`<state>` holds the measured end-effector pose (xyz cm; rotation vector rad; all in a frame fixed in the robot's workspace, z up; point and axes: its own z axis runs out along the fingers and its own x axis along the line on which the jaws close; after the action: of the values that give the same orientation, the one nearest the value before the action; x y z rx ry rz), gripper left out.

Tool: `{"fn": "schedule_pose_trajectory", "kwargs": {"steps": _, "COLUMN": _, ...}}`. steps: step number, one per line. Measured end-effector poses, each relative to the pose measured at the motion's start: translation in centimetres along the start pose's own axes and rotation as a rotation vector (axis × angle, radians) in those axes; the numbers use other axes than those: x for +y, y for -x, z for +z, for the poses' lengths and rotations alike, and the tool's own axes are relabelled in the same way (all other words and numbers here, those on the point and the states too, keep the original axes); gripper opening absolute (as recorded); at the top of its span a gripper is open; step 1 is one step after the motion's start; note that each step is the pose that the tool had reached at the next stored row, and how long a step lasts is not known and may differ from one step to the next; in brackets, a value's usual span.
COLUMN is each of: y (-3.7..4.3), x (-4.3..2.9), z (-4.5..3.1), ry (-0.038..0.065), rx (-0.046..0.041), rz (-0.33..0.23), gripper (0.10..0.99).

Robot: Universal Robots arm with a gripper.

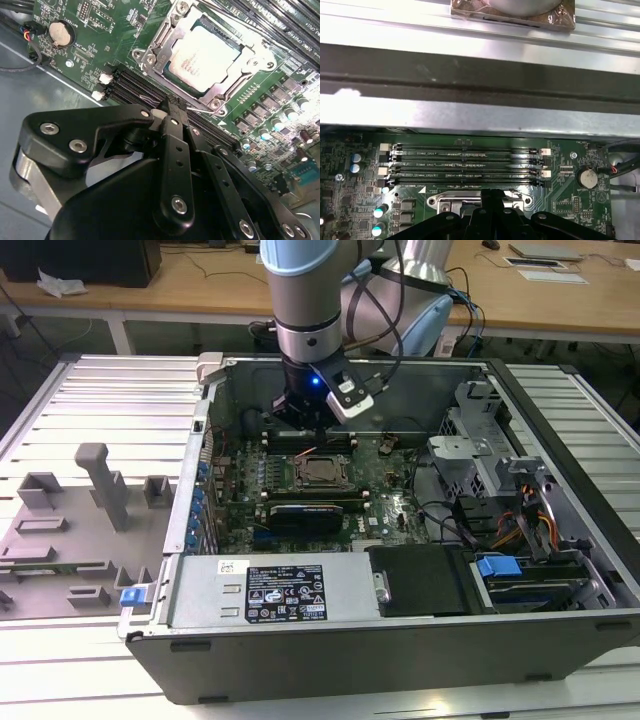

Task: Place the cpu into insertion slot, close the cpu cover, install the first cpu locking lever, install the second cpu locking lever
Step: 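Install the first cpu locking lever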

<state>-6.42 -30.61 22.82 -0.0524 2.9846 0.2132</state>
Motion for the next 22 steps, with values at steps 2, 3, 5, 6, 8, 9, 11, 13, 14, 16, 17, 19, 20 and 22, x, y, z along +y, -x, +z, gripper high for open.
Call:
{"fn": "schedule_pose_trajectory", "kwargs": {"steps": 2, "y": 0.01, "x": 0.00, "z": 0.01, "ry": -0.001, "rx": -0.0003, "rz": 0.002, "gripper": 0.106}}
{"fn": "schedule_pose_trajectory", "kwargs": {"steps": 3, "y": 0.01, "x": 0.00, "z": 0.01, "ry": -0.001, "rx": -0.0003, "rz": 0.003, "gripper": 0.106}}
{"fn": "schedule_pose_trajectory", "kwargs": {"steps": 5, "y": 0.01, "x": 0.00, "z": 0.02, "ry": -0.001, "rx": -0.0004, "rz": 0.003, "gripper": 0.106}}
{"fn": "schedule_pose_trajectory", "kwargs": {"steps": 6, "y": 0.01, "x": 0.00, "z": 0.07, "ry": -0.001, "rx": -0.0007, "rz": 0.004, "gripper": 0.106}}
{"fn": "schedule_pose_trajectory", "kwargs": {"steps": 8, "y": 0.09, "x": -0.02, "z": 0.18, "ry": -0.002, "rx": -0.0012, "rz": 0.009, "gripper": 0.106}}
{"fn": "schedule_pose_trajectory", "kwargs": {"steps": 9, "y": 0.14, "x": -0.02, "z": 0.22, "ry": -0.002, "rx": -0.0015, "rz": 0.011, "gripper": 0.106}}
{"fn": "schedule_pose_trajectory", "kwargs": {"steps": 11, "y": 0.18, "x": 0.05, "z": 0.31, "ry": -0.002, "rx": -0.0021, "rz": 0.015, "gripper": 0.106}}
{"fn": "schedule_pose_trajectory", "kwargs": {"steps": 13, "y": 0.19, "x": 0.11, "z": 0.36, "ry": -0.004, "rx": -0.0026, "rz": 0.019, "gripper": 0.106}}
{"fn": "schedule_pose_trajectory", "kwargs": {"steps": 14, "y": 0.19, "x": 0.14, "z": 0.39, "ry": -0.006, "rx": -0.0028, "rz": 0.020, "gripper": 0.106}}
{"fn": "schedule_pose_trajectory", "kwargs": {"steps": 16, "y": 0.19, "x": 0.22, "z": 0.47, "ry": -0.009, "rx": -0.0034, "rz": 0.024, "gripper": 0.106}}
{"fn": "schedule_pose_trajectory", "kwargs": {"steps": 17, "y": 0.18, "x": 0.26, "z": 0.50, "ry": -0.010, "rx": -0.0036, "rz": 0.026, "gripper": 0.106}}
{"fn": "schedule_pose_trajectory", "kwargs": {"steps": 19, "y": 0.18, "x": 0.35, "z": 0.57, "ry": -0.014, "rx": -0.0040, "rz": 0.030, "gripper": 0.106}}
{"fn": "schedule_pose_trajectory", "kwargs": {"steps": 20, "y": 0.18, "x": 0.41, "z": 0.60, "ry": -0.015, "rx": -0.0044, "rz": 0.032, "gripper": 0.106}}
{"fn": "schedule_pose_trajectory", "kwargs": {"steps": 22, "y": 0.17, "x": 0.52, "z": 0.66, "ry": -0.018, "rx": -0.0049, "rz": 0.036, "gripper": 0.106}}
